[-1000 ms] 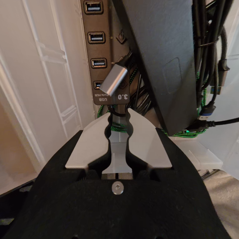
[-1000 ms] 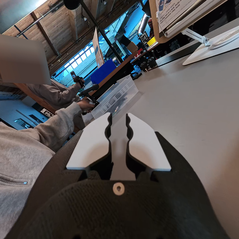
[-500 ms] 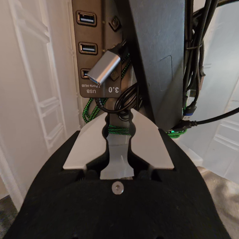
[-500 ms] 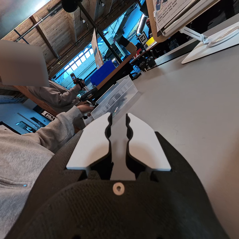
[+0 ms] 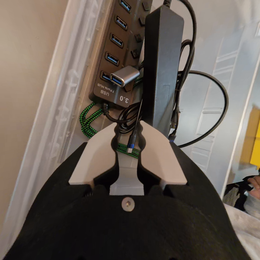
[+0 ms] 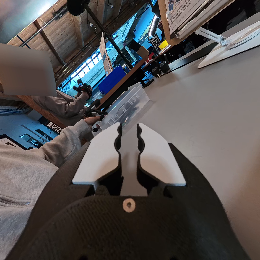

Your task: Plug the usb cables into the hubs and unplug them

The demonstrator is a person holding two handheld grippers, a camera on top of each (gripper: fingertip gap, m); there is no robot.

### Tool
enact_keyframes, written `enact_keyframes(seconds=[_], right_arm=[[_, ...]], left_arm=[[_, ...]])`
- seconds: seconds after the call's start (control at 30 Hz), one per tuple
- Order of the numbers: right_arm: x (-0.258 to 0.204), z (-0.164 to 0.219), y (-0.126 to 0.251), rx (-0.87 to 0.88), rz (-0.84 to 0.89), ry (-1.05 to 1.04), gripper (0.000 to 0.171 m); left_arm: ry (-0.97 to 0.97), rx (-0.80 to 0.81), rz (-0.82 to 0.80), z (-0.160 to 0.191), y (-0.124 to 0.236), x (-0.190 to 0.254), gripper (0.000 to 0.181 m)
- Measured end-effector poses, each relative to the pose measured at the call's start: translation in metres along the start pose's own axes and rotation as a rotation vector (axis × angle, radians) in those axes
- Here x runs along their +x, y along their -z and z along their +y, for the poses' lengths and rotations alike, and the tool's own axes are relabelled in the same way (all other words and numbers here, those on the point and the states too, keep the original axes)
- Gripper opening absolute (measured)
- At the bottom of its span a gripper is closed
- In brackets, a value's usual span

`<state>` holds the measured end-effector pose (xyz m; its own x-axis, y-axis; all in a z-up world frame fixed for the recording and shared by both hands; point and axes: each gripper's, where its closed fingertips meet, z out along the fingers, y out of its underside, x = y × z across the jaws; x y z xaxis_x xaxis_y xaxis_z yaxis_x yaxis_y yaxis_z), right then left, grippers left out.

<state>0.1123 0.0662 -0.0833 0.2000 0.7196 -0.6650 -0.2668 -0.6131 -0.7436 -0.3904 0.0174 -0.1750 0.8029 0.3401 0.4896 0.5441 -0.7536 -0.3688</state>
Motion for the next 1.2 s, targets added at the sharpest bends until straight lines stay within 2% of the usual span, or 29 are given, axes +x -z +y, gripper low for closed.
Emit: enact_keyframes(seconds=[0.33,0.53,0.6,0.7,0.8,0.87,1.07,1.2], right_arm=[[0.001,-0.001,0.0,0.008,-0.004,-0.02,0.02],[0.001,0.0,0.0,0.009,0.0,-0.022,0.02],[0.001,0.001,-0.001,0.007,0.002,-0.02,0.019],[0.002,0.0,0.0,0.012,0.004,-0.026,0.019],[0.004,-0.001,0.0,0.023,0.004,-0.047,0.019],[0.005,-0.001,0.001,0.024,0.008,-0.05,0.019],[0.0,0.007,-0.004,-0.041,0.05,0.103,0.019],[-0.001,0.009,-0.005,-0.05,0.045,0.106,0.019]], left_arm=[[0.165,0.286,0.251,-0.026,0.021,0.011,0.019],[0.172,0.343,0.271,-0.031,0.022,0.014,0.014],[0.19,0.37,0.31,-0.036,0.023,0.019,0.02],[0.147,0.396,0.374,-0.041,0.024,0.032,0.041],[0.076,0.427,0.375,-0.043,0.022,0.04,0.047],[0.051,0.472,0.41,-0.048,0.024,0.047,0.045],[0.043,0.565,0.453,-0.062,0.029,0.056,0.022],[0.06,0.583,0.466,-0.069,0.028,0.061,0.026]])
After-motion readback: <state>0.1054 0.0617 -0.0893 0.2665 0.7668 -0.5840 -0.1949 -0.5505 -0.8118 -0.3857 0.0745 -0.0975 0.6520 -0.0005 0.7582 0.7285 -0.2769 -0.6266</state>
